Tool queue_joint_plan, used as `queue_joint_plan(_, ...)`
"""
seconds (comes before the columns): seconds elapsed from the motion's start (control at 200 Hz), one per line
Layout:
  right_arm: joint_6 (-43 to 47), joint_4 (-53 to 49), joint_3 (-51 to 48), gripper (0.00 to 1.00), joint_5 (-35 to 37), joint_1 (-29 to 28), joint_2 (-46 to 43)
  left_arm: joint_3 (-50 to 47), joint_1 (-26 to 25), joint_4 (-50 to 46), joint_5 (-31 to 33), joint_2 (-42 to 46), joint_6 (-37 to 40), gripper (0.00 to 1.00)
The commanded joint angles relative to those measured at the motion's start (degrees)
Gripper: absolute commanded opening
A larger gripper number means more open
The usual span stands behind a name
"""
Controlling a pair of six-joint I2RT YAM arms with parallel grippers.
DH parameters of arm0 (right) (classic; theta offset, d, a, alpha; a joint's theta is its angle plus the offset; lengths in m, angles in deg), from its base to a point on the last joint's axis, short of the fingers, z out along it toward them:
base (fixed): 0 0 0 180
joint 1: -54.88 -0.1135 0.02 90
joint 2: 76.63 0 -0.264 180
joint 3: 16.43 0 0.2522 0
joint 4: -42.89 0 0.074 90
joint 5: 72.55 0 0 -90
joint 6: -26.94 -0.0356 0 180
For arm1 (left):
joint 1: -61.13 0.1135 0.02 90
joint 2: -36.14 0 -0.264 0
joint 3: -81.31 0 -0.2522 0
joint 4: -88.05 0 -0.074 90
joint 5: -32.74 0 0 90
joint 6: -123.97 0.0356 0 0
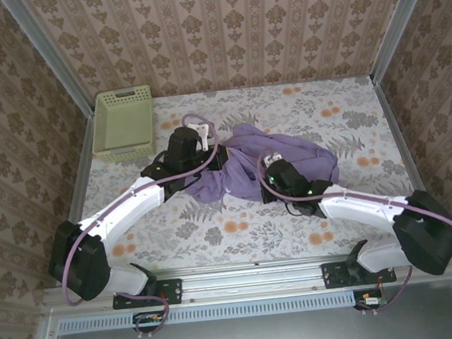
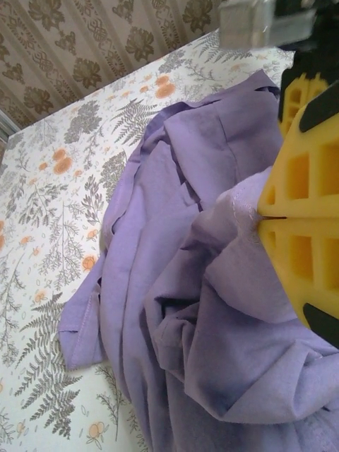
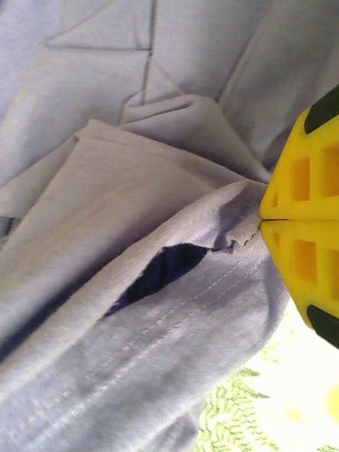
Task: Fold the inside-out t-shirt
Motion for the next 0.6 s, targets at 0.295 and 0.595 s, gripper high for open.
queue_joint_plan(0.295,-1.82,12.4,-18.17,0.0,-1.99,-1.98,-22.67,5.44,3.89,-0.74,-3.32,-7.12,-2.67,0.0)
queue_joint_plan(0.595,2.51,11.34,-13.38,0.0,-1.5,-2.11,-24.44,13.93,-2.09,-9.26,-3.26,-15.39,0.76,0.0)
